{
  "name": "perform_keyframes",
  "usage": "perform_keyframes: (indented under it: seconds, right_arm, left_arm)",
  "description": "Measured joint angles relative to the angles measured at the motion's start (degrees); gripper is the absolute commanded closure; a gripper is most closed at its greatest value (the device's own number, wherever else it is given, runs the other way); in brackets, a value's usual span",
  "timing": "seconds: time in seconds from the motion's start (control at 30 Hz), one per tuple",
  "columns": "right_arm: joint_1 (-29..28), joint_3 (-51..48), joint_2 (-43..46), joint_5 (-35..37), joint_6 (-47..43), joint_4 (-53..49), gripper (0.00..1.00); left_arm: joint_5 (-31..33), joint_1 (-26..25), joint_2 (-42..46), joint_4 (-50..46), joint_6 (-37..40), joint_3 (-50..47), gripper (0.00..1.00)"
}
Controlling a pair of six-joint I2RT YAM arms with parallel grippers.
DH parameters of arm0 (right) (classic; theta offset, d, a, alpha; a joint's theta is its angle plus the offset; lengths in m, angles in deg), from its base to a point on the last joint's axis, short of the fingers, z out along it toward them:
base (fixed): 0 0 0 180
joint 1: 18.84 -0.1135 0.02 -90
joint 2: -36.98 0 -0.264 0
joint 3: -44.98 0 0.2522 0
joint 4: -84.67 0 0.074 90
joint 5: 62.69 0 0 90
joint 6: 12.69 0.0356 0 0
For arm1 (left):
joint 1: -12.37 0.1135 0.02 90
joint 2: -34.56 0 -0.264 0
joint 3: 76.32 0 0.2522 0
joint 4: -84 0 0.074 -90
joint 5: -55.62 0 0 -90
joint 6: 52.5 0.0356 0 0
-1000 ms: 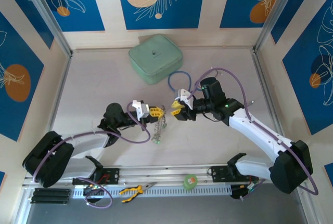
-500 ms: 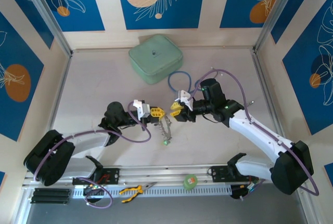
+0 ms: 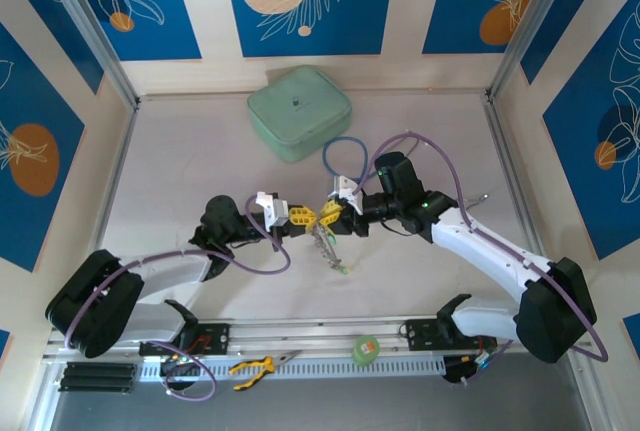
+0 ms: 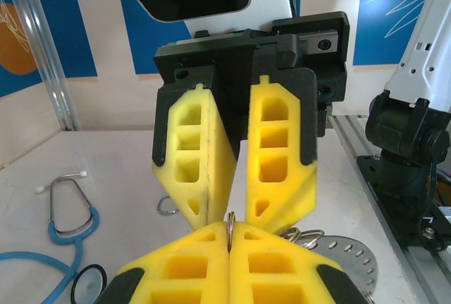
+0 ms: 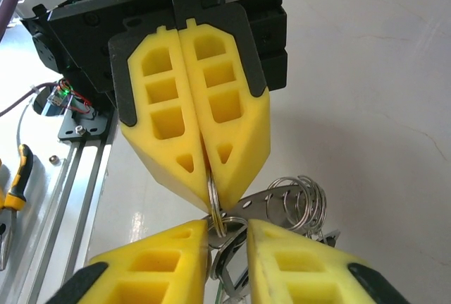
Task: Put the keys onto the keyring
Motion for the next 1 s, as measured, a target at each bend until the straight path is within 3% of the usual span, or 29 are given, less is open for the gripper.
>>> perform_keyframes:
  seconds: [0.17,0.3,0.33,0.4,0.5,1.0]
  right_arm:
    - [-0.2,0.2,-0.9,-0.4,0.2,0.3,0.88]
    - [-0.2,0.5,-1.2,-0.9,0.2,0.2,1.00]
    - [-0.2,0.6,-1.2,-0.9,0.0,0.0,1.00]
    - [-0.2,0.7,-1.2,-1.0,-0.4,-0.3,1.00]
    - [-0.2,1.6,-1.3,-0.6,-1.3,-1.9,1.00]
    - [-3.2,9.6,-4.0,7.9,-9.9,-16.5,1.00]
  left_arm:
    - [-0.2,0.0,0.0,0.0,0.0,0.3,1.00]
    - [0.0,0.0,0.0,0.0,0.0,0.4,1.00]
    - [0.1,0.0,0.0,0.0,0.0,0.4,1.00]
    - [0.3,0.0,0.0,0.0,0.0,0.4,0.85]
    - [1.3,-0.1,0.9,-0.5,0.6,0.2,0.77]
    - [3.5,-0.1,8.6,-23.6,12.1,3.1,0.73]
